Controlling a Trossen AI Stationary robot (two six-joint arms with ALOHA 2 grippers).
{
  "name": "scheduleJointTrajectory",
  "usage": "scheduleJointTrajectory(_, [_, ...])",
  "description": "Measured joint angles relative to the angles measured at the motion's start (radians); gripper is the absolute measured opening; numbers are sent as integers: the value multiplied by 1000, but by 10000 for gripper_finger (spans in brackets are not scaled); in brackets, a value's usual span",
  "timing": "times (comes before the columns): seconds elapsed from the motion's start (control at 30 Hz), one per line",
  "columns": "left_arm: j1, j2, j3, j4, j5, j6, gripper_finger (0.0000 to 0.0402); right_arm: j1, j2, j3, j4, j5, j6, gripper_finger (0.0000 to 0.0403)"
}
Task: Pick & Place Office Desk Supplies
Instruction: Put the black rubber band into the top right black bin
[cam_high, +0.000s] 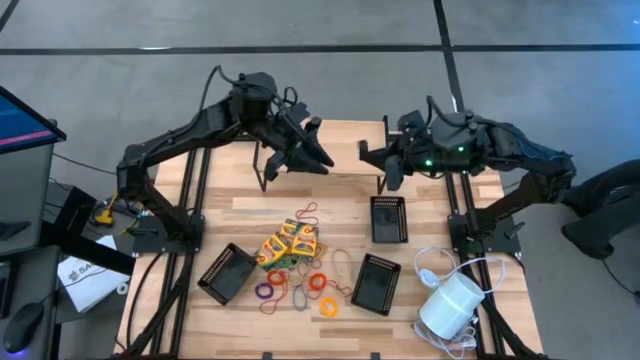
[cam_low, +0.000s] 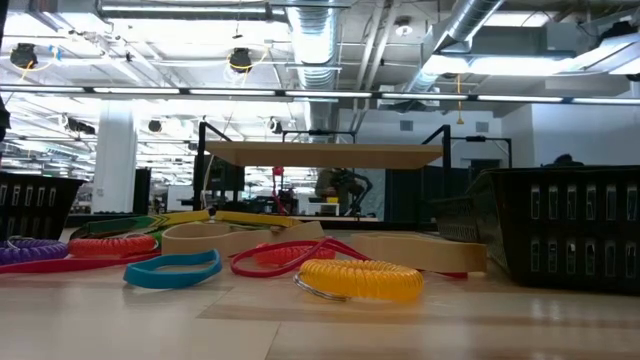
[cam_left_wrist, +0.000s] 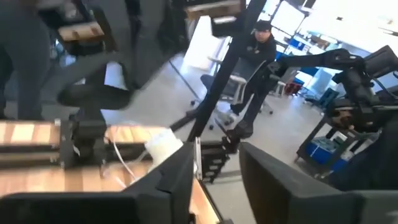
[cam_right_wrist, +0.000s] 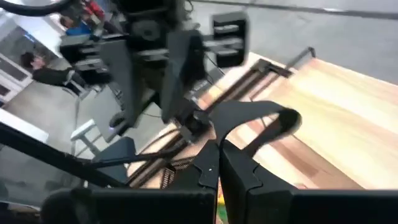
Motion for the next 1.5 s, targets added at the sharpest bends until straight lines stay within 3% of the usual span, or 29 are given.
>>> scheduleJointTrajectory(0.2, [9,-4,0,-200,-23,80,158,0,19,-1,-207,27,110,0])
scheduleJointTrajectory(0.4, [10,-4,0,-415,-150,219,147,5,67,-2,-441,34,203,0])
scheduleJointTrajectory(0.57, [9,-4,0,-490,-166,262,133,8,136,-3,-629,18,236,0])
scheduleJointTrajectory(0.77, [8,-4,1,-522,-166,263,120,5,175,-109,-585,-56,171,0])
scheduleJointTrajectory(1.0, [8,-25,-62,-516,-167,262,116,8,153,-408,-564,-128,195,0])
scheduleJointTrajectory(1.27, [8,-138,-332,-324,-172,176,116,14,107,-752,-218,-195,289,10])
scheduleJointTrajectory(1.5, [4,-250,-640,-62,-213,75,116,1,110,-839,-185,-198,335,82])
